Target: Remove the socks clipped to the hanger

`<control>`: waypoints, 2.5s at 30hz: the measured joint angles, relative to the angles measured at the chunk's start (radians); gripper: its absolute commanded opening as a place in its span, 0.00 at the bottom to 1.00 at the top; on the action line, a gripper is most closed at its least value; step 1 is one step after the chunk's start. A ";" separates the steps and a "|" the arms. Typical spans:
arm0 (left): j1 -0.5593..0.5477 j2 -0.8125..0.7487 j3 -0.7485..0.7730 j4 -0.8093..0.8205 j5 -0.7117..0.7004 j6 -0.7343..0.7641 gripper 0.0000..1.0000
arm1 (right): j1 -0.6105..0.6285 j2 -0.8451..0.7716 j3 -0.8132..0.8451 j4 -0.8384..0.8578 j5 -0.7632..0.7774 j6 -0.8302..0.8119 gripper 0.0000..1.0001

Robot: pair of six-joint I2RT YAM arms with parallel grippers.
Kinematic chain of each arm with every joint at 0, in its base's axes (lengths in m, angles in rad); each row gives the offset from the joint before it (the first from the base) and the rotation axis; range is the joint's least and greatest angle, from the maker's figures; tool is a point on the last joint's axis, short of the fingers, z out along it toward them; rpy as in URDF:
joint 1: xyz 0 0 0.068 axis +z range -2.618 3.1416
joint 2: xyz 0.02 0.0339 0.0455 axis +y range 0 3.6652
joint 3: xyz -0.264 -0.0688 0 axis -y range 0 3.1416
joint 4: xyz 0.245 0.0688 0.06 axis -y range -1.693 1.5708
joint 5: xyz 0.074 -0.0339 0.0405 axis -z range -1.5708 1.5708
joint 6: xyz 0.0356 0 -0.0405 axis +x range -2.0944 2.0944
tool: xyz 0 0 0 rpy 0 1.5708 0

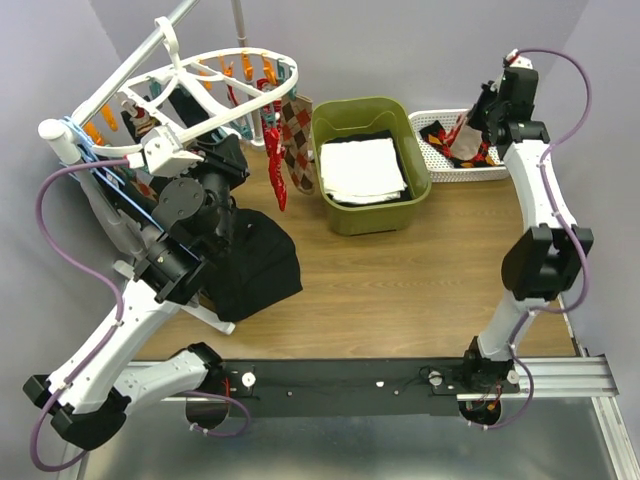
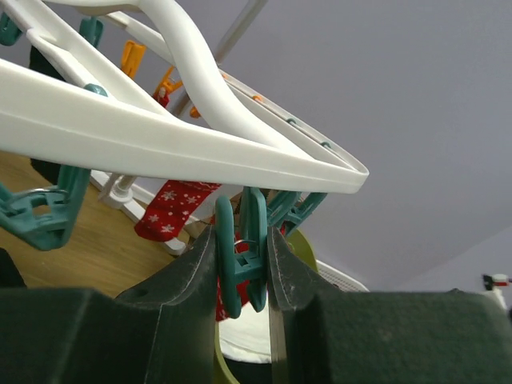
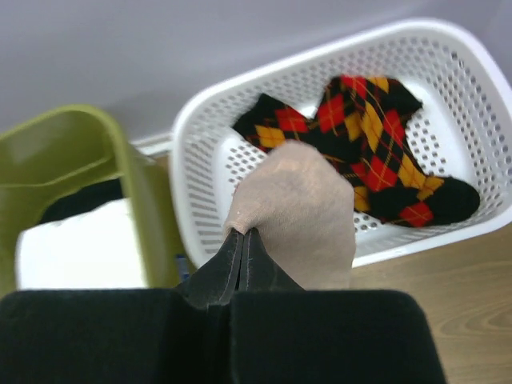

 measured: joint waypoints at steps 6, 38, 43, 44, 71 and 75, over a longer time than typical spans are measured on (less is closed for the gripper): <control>0.000 -0.029 -0.043 0.014 0.039 -0.017 0.00 | -0.052 0.242 0.109 0.010 -0.020 0.016 0.01; 0.002 -0.130 -0.113 0.014 0.110 -0.116 0.00 | 0.626 -0.279 -0.474 0.404 -0.283 -0.173 1.00; 0.002 -0.140 -0.114 0.014 0.110 -0.125 0.00 | 0.786 -0.229 -0.504 0.505 -0.280 -0.212 1.00; 0.002 -0.140 -0.114 0.014 0.110 -0.128 0.00 | 0.805 -0.216 -0.504 0.526 -0.272 -0.217 1.00; 0.002 -0.138 -0.114 -0.003 0.109 -0.146 0.00 | 0.880 -0.144 -0.565 0.815 -0.042 -0.183 0.47; 0.002 -0.138 -0.114 -0.003 0.109 -0.146 0.00 | 0.880 -0.184 -0.592 0.834 -0.044 -0.182 0.61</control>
